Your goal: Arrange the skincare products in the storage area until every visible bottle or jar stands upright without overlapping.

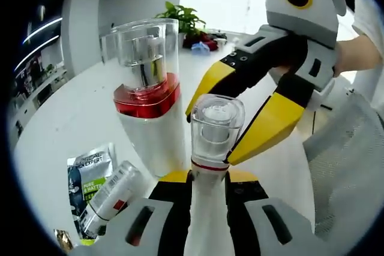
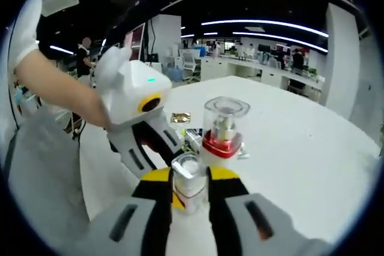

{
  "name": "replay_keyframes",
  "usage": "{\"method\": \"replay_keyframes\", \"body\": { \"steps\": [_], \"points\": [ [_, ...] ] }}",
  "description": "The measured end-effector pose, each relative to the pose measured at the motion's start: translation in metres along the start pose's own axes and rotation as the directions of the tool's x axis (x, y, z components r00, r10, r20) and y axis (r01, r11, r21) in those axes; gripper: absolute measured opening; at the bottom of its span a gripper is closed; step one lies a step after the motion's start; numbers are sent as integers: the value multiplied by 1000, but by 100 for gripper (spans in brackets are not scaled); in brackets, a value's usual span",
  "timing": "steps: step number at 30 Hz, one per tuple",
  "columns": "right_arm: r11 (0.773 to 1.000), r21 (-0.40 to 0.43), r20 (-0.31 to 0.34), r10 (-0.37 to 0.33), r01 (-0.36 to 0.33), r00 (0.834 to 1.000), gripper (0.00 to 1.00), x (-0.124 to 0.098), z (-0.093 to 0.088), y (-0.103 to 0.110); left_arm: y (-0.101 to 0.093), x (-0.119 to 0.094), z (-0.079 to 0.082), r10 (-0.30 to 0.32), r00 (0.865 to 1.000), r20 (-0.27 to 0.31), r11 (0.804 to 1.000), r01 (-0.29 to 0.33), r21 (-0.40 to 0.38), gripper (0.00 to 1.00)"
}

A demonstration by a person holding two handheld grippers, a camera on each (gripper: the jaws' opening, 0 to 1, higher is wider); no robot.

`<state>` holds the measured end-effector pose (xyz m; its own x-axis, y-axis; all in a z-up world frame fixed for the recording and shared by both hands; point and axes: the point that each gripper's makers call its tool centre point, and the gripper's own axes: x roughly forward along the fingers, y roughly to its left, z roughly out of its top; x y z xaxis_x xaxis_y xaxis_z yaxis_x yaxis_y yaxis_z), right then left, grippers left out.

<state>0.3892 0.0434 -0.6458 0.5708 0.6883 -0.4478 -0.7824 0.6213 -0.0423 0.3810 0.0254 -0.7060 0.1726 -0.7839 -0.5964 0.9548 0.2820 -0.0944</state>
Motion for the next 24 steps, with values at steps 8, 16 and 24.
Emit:
{"method": "replay_keyframes", "body": {
  "steps": [8,16,24],
  "points": [
    [1000,20,-4,8,-7,1000,27,-2,-1,1,-1,-2,-2,1,1000,-7,1000,-1,6,19],
    [1000,27,-17,7,-6,1000,32,-5,-4,4,0,-10,-5,14,1000,-16,1000,-14,2,23],
    [999,37,-32,5,-4,999,39,-12,-9,10,-1,-20,-11,39,999,-15,999,-39,-26,28]
  ]
}}
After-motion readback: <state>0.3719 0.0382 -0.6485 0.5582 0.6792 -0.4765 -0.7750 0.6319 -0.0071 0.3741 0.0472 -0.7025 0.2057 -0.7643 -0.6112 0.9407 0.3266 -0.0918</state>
